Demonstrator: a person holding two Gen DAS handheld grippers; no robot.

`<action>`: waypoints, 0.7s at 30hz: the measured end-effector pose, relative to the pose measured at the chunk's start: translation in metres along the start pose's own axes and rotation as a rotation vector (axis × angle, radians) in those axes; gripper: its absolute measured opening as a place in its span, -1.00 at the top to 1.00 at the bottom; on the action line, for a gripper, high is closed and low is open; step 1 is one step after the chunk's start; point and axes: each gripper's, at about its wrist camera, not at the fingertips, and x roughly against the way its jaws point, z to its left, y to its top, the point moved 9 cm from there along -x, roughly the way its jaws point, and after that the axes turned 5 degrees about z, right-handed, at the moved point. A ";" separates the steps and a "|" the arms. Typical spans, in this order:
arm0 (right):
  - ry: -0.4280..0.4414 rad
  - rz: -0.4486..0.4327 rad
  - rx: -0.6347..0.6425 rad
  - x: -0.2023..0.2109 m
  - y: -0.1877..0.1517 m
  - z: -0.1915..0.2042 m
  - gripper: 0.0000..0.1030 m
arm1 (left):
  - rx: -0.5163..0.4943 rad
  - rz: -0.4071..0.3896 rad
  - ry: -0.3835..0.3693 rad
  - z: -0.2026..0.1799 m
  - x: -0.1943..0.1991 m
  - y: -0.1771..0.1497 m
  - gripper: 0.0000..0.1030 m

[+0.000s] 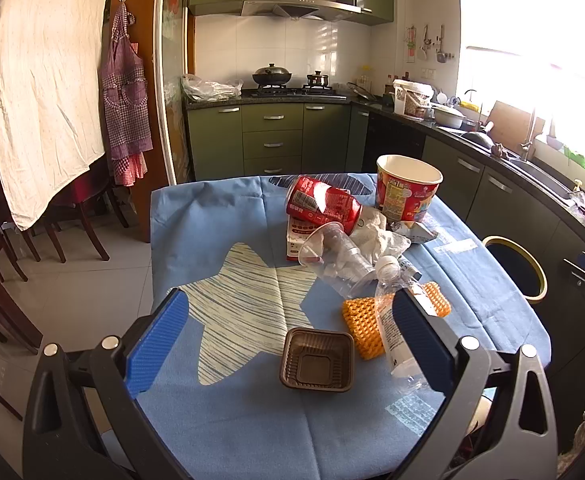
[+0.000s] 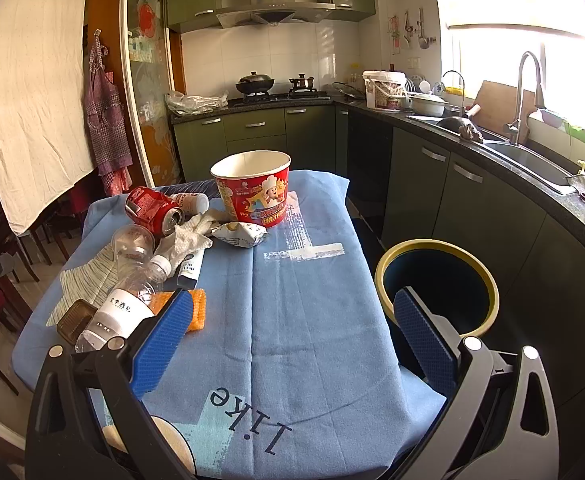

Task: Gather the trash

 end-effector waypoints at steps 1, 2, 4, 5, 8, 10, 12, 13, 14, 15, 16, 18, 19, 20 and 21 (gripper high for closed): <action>0.000 0.001 0.000 0.000 0.000 0.000 -0.92 | 0.001 0.001 -0.001 0.000 0.000 0.000 -0.88; -0.001 0.002 0.000 -0.001 -0.001 0.000 -0.92 | 0.000 0.001 0.000 0.000 0.000 0.000 -0.88; 0.000 0.003 -0.001 -0.001 -0.002 0.000 -0.92 | 0.000 0.003 0.000 -0.001 0.000 0.000 -0.88; 0.000 0.003 -0.001 -0.001 -0.002 0.000 -0.92 | 0.001 0.003 0.000 -0.001 0.000 0.000 -0.88; 0.000 0.004 -0.002 -0.002 -0.002 0.000 -0.92 | 0.001 0.003 0.000 -0.001 0.000 0.000 -0.88; 0.000 0.004 -0.003 -0.002 -0.002 0.000 -0.92 | -0.002 0.004 -0.001 -0.001 0.000 0.000 -0.88; 0.001 0.003 -0.003 -0.002 -0.002 0.000 -0.92 | 0.000 0.004 0.000 -0.001 0.000 -0.001 -0.88; -0.001 0.004 -0.002 -0.002 -0.002 0.000 -0.92 | 0.001 0.005 -0.002 -0.001 0.000 -0.001 -0.88; 0.000 0.005 -0.002 -0.002 -0.002 0.000 -0.92 | 0.000 0.005 -0.002 -0.001 0.001 -0.001 -0.88; 0.000 0.005 -0.003 -0.002 -0.003 0.000 -0.92 | 0.000 0.003 -0.001 -0.001 0.000 -0.001 -0.88; 0.000 0.005 -0.002 -0.002 -0.002 0.000 -0.92 | 0.001 0.003 0.000 -0.001 0.000 -0.001 -0.88; 0.000 0.004 -0.003 -0.002 -0.002 0.000 -0.92 | 0.002 0.003 0.000 0.000 0.000 -0.001 -0.88; 0.001 0.004 -0.003 -0.002 -0.002 0.000 -0.92 | 0.003 0.003 0.000 0.000 0.000 -0.001 -0.88; 0.000 0.004 -0.002 -0.002 -0.002 0.000 -0.92 | 0.002 0.004 0.000 0.000 -0.001 -0.001 -0.88; 0.000 0.005 -0.002 -0.002 -0.002 0.000 -0.92 | 0.003 0.004 -0.001 -0.001 -0.001 -0.001 -0.88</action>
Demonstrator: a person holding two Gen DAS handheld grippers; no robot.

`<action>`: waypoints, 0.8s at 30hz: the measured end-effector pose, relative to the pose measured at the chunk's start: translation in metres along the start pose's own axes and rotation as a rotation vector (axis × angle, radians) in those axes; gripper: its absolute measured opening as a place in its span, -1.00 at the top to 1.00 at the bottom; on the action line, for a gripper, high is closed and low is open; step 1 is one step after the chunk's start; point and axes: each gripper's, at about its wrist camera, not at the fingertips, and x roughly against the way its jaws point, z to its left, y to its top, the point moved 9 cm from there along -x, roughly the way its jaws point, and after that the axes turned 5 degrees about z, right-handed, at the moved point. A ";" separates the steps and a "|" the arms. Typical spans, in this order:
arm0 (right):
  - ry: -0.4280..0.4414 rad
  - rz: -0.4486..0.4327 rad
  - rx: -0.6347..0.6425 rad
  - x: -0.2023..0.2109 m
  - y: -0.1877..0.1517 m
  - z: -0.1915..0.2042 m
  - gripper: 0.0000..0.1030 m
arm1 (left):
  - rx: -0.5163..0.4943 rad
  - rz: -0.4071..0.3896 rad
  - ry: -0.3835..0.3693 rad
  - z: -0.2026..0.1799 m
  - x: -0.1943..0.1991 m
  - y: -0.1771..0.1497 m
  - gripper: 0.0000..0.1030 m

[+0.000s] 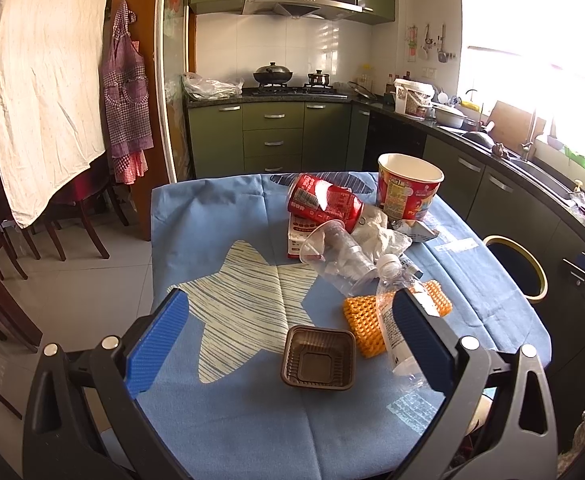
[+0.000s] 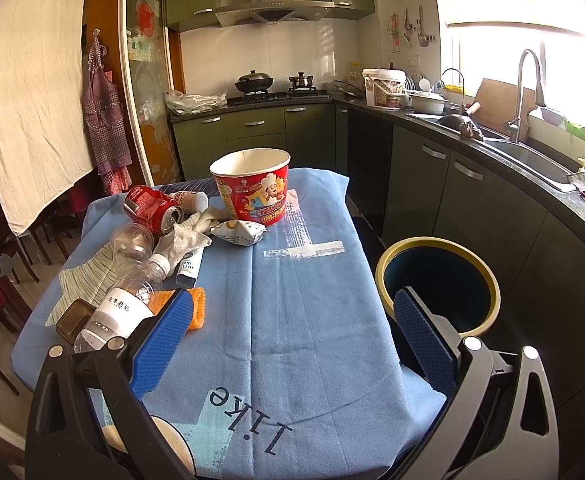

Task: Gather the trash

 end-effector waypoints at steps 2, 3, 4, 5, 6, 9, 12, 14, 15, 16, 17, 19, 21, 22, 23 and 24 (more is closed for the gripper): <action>0.001 0.000 -0.001 0.000 0.000 0.000 -0.92 | 0.001 0.002 0.000 0.000 0.000 0.000 -0.88; 0.000 0.000 0.000 0.000 0.000 0.000 -0.92 | 0.001 0.003 -0.001 0.001 0.000 -0.001 -0.88; 0.000 0.000 0.000 0.000 0.000 0.000 -0.92 | 0.001 0.002 -0.001 0.000 0.000 -0.001 -0.88; 0.001 0.000 -0.001 0.000 0.000 0.000 -0.92 | 0.001 0.002 -0.001 0.000 0.000 -0.001 -0.88; 0.001 0.000 -0.002 0.000 0.000 0.000 -0.92 | 0.001 0.002 0.000 0.001 0.000 -0.001 -0.88; 0.000 0.000 -0.001 0.000 0.000 0.000 -0.92 | 0.002 0.003 0.000 0.001 -0.001 -0.001 -0.88; -0.001 0.001 0.000 0.000 0.000 0.000 -0.92 | 0.002 0.004 -0.001 0.002 -0.001 -0.002 -0.88; 0.000 0.003 -0.001 -0.002 -0.001 0.000 -0.92 | 0.002 0.005 0.000 0.002 -0.001 -0.003 -0.88; -0.001 0.003 -0.001 -0.003 -0.002 0.000 -0.92 | 0.002 0.006 -0.001 0.003 -0.001 -0.003 -0.88; -0.002 0.004 -0.001 -0.004 -0.002 0.000 -0.92 | 0.002 0.006 -0.001 0.003 -0.002 -0.003 -0.88; -0.001 0.005 -0.002 -0.004 -0.002 -0.001 -0.92 | 0.002 0.007 -0.001 0.003 -0.002 -0.003 -0.88; -0.002 0.008 -0.004 -0.005 -0.003 -0.001 -0.92 | 0.003 0.008 -0.002 0.003 -0.002 -0.004 -0.88; -0.002 0.011 -0.004 -0.007 -0.004 -0.002 -0.92 | 0.004 0.011 -0.002 0.003 -0.004 -0.004 -0.88; -0.002 0.014 -0.005 -0.008 -0.004 -0.002 -0.92 | 0.005 0.013 -0.003 0.004 -0.005 -0.005 -0.88; -0.002 0.016 -0.005 -0.009 -0.004 -0.002 -0.92 | 0.005 0.016 -0.004 0.004 -0.006 -0.005 -0.88; -0.002 0.018 -0.004 -0.010 -0.004 -0.001 -0.92 | 0.006 0.018 -0.004 0.004 -0.007 -0.004 -0.88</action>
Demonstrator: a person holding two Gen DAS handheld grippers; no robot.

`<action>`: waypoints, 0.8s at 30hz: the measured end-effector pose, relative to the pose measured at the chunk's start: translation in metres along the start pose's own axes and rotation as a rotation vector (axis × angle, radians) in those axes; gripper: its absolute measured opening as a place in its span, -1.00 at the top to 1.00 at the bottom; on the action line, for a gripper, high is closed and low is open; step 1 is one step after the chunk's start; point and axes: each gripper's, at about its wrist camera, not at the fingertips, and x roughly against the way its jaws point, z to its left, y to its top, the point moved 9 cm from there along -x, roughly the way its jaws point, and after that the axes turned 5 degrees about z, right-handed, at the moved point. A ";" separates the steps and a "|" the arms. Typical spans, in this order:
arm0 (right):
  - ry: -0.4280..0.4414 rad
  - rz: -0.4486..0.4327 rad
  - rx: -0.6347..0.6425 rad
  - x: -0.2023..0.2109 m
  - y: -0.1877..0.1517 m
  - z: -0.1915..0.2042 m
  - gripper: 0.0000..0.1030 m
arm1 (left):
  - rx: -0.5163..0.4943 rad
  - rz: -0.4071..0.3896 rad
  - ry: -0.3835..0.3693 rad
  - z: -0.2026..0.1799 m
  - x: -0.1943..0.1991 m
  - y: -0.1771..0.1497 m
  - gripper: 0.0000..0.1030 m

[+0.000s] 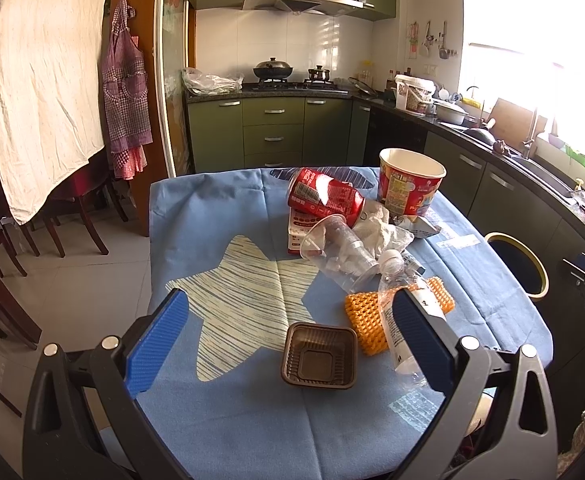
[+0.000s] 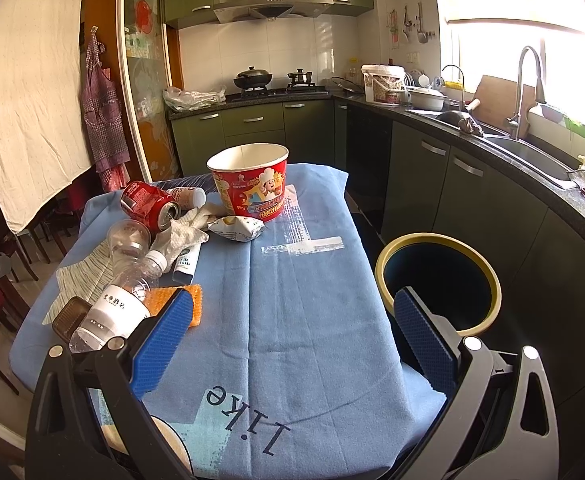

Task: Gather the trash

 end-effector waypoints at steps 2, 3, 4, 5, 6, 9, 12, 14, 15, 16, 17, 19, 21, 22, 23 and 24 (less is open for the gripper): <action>0.002 0.007 0.003 -0.003 0.002 0.000 -0.92 | 0.000 0.003 0.002 0.001 -0.002 0.001 -0.88; 0.009 0.012 0.006 -0.004 0.004 0.001 -0.92 | -0.002 0.006 0.002 0.002 -0.004 0.003 -0.88; 0.018 0.016 0.011 -0.006 0.007 0.001 -0.92 | -0.003 0.009 0.000 0.002 -0.006 0.004 -0.88; 0.031 0.021 0.018 -0.008 0.012 0.003 -0.92 | -0.004 0.015 -0.007 0.002 -0.009 0.007 -0.88; 0.051 0.029 0.024 -0.010 0.020 0.004 -0.92 | -0.007 0.026 -0.021 0.001 -0.013 0.011 -0.88; 0.144 0.082 0.034 -0.025 0.046 0.011 -0.92 | -0.023 0.070 -0.062 -0.003 -0.029 0.023 -0.88; 0.185 0.146 0.054 -0.047 0.077 0.018 -0.92 | -0.042 0.108 -0.067 -0.004 -0.047 0.039 -0.88; 0.160 0.188 0.077 -0.068 0.103 0.021 -0.92 | -0.056 0.122 -0.079 -0.006 -0.056 0.051 -0.88; 0.149 0.207 0.088 -0.079 0.116 0.022 -0.92 | -0.056 0.129 -0.079 -0.005 -0.059 0.054 -0.88; 0.150 0.231 0.090 -0.091 0.130 0.022 -0.92 | -0.056 0.133 -0.081 -0.005 -0.061 0.059 -0.88; 0.155 0.260 0.077 -0.105 0.142 0.023 -0.92 | -0.059 0.134 -0.092 -0.006 -0.064 0.065 -0.88; 0.163 0.328 0.041 -0.135 0.164 0.021 -0.85 | -0.067 0.133 -0.099 -0.007 -0.065 0.073 -0.88; 0.145 0.401 0.011 -0.169 0.182 0.018 -0.71 | -0.087 0.126 -0.093 -0.009 -0.068 0.082 -0.88; 0.133 0.431 0.005 -0.185 0.189 0.017 -0.64 | -0.096 0.127 -0.092 -0.010 -0.070 0.085 -0.88; 0.121 0.464 -0.009 -0.201 0.196 0.015 -0.58 | -0.103 0.131 -0.099 -0.013 -0.073 0.089 -0.88; 0.117 0.500 -0.029 -0.216 0.200 0.014 -0.56 | -0.105 0.141 -0.114 -0.014 -0.077 0.091 -0.88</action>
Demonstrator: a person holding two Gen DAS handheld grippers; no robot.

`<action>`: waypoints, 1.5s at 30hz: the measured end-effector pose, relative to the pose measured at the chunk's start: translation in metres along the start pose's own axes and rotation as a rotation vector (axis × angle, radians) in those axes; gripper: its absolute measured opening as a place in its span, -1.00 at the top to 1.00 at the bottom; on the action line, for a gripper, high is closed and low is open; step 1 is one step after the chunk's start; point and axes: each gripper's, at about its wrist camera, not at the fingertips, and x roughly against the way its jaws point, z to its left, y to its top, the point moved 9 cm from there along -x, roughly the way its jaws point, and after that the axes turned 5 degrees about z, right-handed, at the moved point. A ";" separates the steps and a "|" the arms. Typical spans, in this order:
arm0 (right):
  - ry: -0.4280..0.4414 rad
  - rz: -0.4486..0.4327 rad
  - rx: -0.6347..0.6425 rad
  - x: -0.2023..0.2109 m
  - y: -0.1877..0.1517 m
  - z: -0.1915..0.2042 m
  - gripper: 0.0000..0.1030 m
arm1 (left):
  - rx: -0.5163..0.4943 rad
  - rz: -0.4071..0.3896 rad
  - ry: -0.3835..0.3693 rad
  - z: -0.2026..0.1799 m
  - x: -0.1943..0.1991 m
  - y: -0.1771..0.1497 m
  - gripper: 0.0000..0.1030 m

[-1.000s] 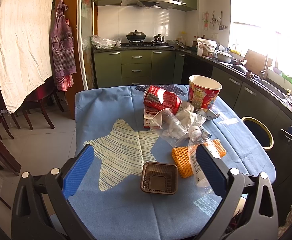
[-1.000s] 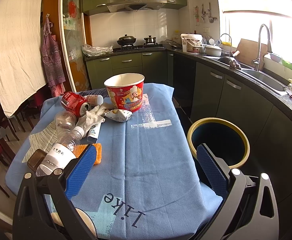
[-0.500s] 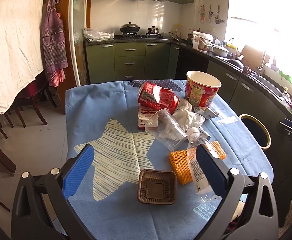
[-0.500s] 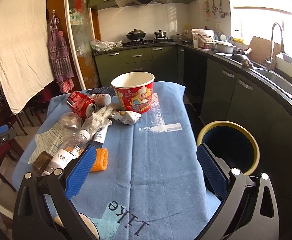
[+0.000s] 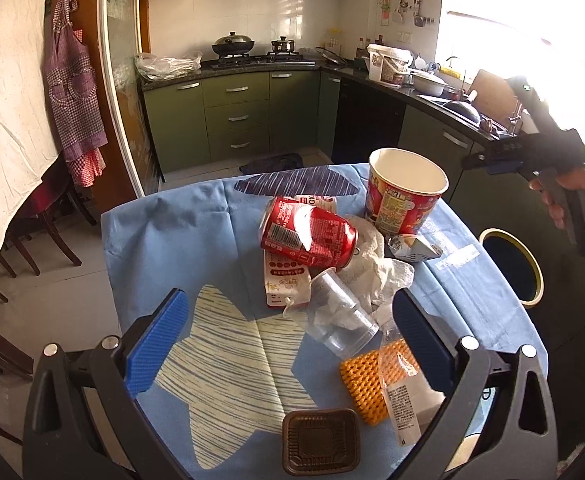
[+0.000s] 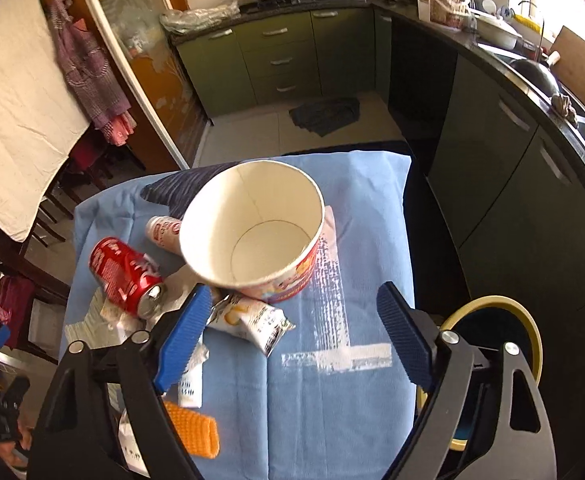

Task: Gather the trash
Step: 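Grasp the red-and-white paper bucket rim with the right gripper, then carry the paper bucket over the yellow-rimmed bin and release it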

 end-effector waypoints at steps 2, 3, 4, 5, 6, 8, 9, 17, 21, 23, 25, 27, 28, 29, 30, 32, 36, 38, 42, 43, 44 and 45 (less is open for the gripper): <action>-0.005 0.070 -0.036 -0.024 0.018 -0.006 -0.47 | -0.001 0.016 -0.024 -0.001 -0.008 0.007 -0.88; -0.016 0.091 -0.045 -0.033 0.024 -0.009 -0.45 | -0.002 0.019 -0.026 0.000 -0.013 0.011 -0.88; -0.030 0.111 -0.046 -0.043 0.031 -0.011 -0.43 | -0.002 0.019 -0.021 0.002 -0.017 0.015 -0.88; -0.043 0.126 -0.048 -0.051 0.034 -0.013 -0.37 | -0.001 0.018 -0.014 0.004 -0.022 0.019 -0.88; -0.053 0.141 -0.051 -0.058 0.038 -0.015 -0.34 | 0.002 0.018 -0.008 0.007 -0.027 0.023 -0.88; -0.060 0.168 -0.054 -0.073 0.043 -0.018 -0.23 | 0.010 0.021 -0.004 0.011 -0.036 0.026 -0.88; -0.065 0.179 -0.056 -0.078 0.045 -0.020 -0.18 | 0.015 0.023 -0.002 0.014 -0.041 0.029 -0.88; -0.109 0.238 -0.032 -0.107 0.040 -0.024 0.85 | 0.012 0.034 0.012 0.021 -0.061 0.033 -0.88; -0.086 0.240 -0.021 -0.111 0.041 -0.020 0.88 | 0.000 0.047 0.004 0.017 -0.066 0.035 -0.88; -0.061 0.237 -0.031 -0.108 0.039 -0.019 0.90 | -0.010 0.052 -0.005 0.013 -0.067 0.037 -0.88; -0.044 0.225 -0.041 -0.101 0.040 -0.021 0.90 | -0.022 0.059 -0.017 0.008 -0.067 0.040 -0.88; -0.023 0.210 -0.051 -0.089 0.040 -0.024 0.90 | -0.034 0.070 -0.040 0.001 -0.067 0.042 -0.88; -0.008 0.197 -0.058 -0.080 0.040 -0.027 0.90 | -0.040 0.074 -0.047 -0.001 -0.067 0.043 -0.88; 0.004 0.181 -0.065 -0.070 0.040 -0.031 0.90 | -0.046 0.078 -0.049 -0.004 -0.067 0.043 -0.88; 0.010 0.166 -0.070 -0.060 0.039 -0.036 0.90 | -0.052 0.081 -0.050 -0.005 -0.067 0.044 -0.88; 0.011 0.138 -0.083 -0.036 0.033 -0.052 0.90 | -0.059 0.086 -0.050 -0.007 -0.068 0.046 -0.88; -0.011 0.106 -0.139 0.005 0.008 -0.103 0.90 | -0.046 0.109 -0.062 -0.008 -0.074 0.049 -0.88; -0.045 0.104 -0.186 0.017 -0.010 -0.136 0.90 | -0.031 0.134 -0.085 -0.009 -0.079 0.047 -0.88; -0.093 0.125 -0.286 0.025 -0.050 -0.201 0.89 | -0.035 0.153 -0.110 -0.019 -0.079 0.039 -0.88; -0.103 0.131 -0.310 0.023 -0.060 -0.216 0.89 | -0.041 0.153 -0.112 -0.022 -0.077 0.037 -0.88; -0.110 0.137 -0.336 0.019 -0.069 -0.231 0.89 | -0.047 0.153 -0.116 -0.025 -0.076 0.035 -0.88; -0.118 0.145 -0.361 0.016 -0.078 -0.245 0.89 | -0.051 0.153 -0.121 -0.027 -0.073 0.034 -0.88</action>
